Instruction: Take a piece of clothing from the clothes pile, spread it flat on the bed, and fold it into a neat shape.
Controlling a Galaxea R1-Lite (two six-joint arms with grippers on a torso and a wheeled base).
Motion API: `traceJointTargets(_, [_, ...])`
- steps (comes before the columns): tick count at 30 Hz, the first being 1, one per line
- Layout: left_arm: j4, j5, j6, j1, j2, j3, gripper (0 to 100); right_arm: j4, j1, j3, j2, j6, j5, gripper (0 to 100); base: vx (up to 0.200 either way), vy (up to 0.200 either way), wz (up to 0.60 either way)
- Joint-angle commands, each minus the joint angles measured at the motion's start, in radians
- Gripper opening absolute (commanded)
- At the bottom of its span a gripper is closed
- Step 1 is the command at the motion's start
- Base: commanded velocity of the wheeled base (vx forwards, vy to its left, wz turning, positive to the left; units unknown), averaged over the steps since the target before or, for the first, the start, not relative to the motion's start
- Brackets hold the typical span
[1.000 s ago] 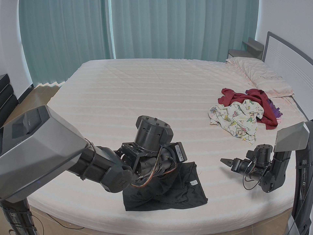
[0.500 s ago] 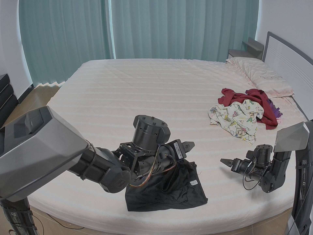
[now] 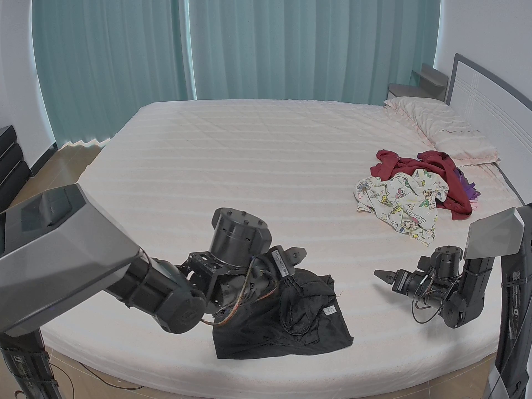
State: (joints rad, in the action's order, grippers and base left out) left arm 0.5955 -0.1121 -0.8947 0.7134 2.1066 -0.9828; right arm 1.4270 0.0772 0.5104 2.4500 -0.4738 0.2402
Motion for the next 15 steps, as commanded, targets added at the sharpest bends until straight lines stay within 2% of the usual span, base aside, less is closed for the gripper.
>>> traceJointTargets(1, [0.009, 0.019, -0.046, -0.091, -0.076, 0.128, 100, 0.013, 0.012, -0.006, 0.009, 0.0, 0.001, 100, -0.2, 0.0, 0.0])
traceJointTargets(5, [0.067, 0.058, -0.073, -0.146, -0.083, 0.228, 100, 0.013, 0.019, -0.009, 0.007, -0.002, 0.001, 100, -0.2, 0.0, 0.0])
traceJointTargets(9, [0.234, 0.111, -0.135, -0.198, -0.074, 0.365, 100, 0.038, 0.033, -0.02, 0.009, 0.0, -0.001, 100, 0.0, 0.0, 0.0])
traceJointTargets(15, [0.377, 0.106, -0.135, -0.227, -0.014, 0.397, 100, 0.041, 0.062, -0.021, 0.004, 0.001, -0.03, 100, 0.0, 0.0, 0.0])
